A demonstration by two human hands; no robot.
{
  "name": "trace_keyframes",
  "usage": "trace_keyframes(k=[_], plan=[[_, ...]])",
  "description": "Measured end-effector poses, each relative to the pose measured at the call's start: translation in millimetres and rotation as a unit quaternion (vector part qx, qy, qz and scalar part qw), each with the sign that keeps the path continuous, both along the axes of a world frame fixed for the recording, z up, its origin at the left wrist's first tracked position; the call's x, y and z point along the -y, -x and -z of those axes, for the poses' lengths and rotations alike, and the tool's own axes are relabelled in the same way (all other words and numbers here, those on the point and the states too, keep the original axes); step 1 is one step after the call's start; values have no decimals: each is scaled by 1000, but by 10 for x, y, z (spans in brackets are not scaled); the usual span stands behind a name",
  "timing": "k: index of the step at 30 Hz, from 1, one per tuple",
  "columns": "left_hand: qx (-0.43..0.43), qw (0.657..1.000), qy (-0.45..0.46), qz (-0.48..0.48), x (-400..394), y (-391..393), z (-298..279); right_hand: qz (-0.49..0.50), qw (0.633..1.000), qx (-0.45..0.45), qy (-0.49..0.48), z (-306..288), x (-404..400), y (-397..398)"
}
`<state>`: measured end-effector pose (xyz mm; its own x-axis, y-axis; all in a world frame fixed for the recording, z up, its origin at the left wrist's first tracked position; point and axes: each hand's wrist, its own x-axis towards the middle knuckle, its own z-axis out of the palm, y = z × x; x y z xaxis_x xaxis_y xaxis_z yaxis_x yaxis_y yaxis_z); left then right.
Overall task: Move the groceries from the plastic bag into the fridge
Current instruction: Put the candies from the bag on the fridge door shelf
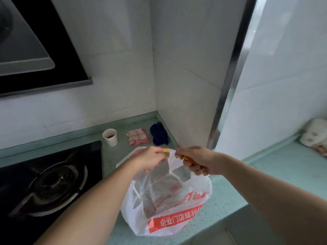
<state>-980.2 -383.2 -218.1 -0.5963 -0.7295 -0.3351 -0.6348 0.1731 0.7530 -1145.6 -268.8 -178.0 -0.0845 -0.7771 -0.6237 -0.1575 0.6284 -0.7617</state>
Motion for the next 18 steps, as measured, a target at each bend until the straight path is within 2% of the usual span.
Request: trace_keyframes(k=[4, 8, 11, 14, 18], plan=[[-60, 997, 11, 40, -197, 142, -163, 80, 995, -43, 48, -256, -437, 33], [-106, 986, 102, 81, -479, 409, -411, 175, 969, -173, 35, -452, -1010, 122], [-115, 969, 165, 144, -801, 677, -642, 274, 931, -231, 69, -580, -1505, 255], [-115, 953, 200, 196, -1164, 973, -926, 351, 878, -306, 113, -820, -2019, 415], [-129, 919, 260, 269, -1768, 1335, -1277, 405, 811, -397, 143, -1085, -2739, 599]])
